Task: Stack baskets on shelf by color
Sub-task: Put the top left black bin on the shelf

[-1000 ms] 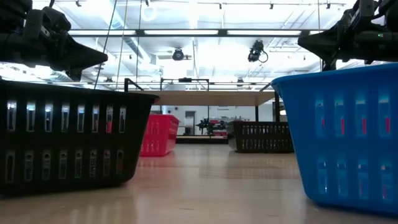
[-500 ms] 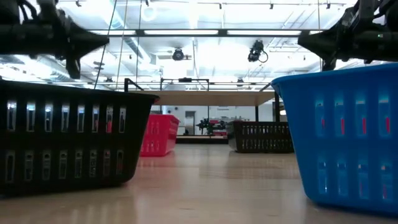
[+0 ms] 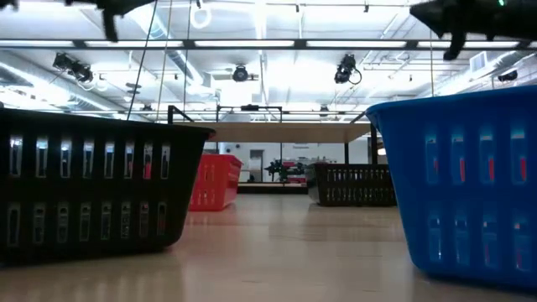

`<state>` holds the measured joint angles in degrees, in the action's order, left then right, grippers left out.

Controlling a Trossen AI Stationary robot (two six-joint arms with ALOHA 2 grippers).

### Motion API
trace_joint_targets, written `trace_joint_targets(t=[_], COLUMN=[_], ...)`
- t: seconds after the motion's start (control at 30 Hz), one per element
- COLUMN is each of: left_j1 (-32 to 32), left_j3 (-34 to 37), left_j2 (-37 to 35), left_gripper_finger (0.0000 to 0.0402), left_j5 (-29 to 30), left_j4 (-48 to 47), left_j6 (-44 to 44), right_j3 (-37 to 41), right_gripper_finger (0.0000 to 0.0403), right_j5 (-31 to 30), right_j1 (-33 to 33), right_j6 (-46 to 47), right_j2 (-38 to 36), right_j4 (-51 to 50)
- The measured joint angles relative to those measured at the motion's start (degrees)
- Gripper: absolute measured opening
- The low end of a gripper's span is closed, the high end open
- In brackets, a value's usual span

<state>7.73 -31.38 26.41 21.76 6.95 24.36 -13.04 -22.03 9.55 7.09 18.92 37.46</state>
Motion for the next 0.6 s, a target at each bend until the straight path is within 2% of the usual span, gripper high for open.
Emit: trace_joint_targets(t=[0.1,0.2,0.3,0.37,0.47,0.6], left_j1=[2.20,4.62,6.95,8.24,8.87,8.78], left_j3=[-8.77,-16.25,-23.06,-27.16,-33.09,-38.53], left_j2=[8.95,17.68,24.56,27.74,31.83,34.28], left_gripper_finger=[0.0033,0.0030,0.0028,0.0029,0.0033,0.0036], left_j5=[-2.88,-5.44,-7.52,-9.61,-12.14,-14.89], left_j4=[-9.99,-18.16,-20.78,-20.91,-20.95,-21.95], left_j6=[0.21,2.57,5.79,7.95,10.80,8.07], right_j3=[-8.26,-17.52,-26.88,-32.58,-39.19,-44.95], right_gripper_finger=[0.0014,0.0014,0.0014,0.0014,0.0014,0.0014], right_j5=[0.41,0.65,1.82,4.97,8.89,10.04], right_j1=[1.46,3.13,5.04,6.15,7.16,7.60], right_j6=[0.35,5.69,14.66,18.85,22.08,20.16], right_j2=[4.78,10.97,18.37,23.54,30.18,36.06], right_j4=[-8.02,-20.32,-34.81,-40.48,-40.39,-33.75])
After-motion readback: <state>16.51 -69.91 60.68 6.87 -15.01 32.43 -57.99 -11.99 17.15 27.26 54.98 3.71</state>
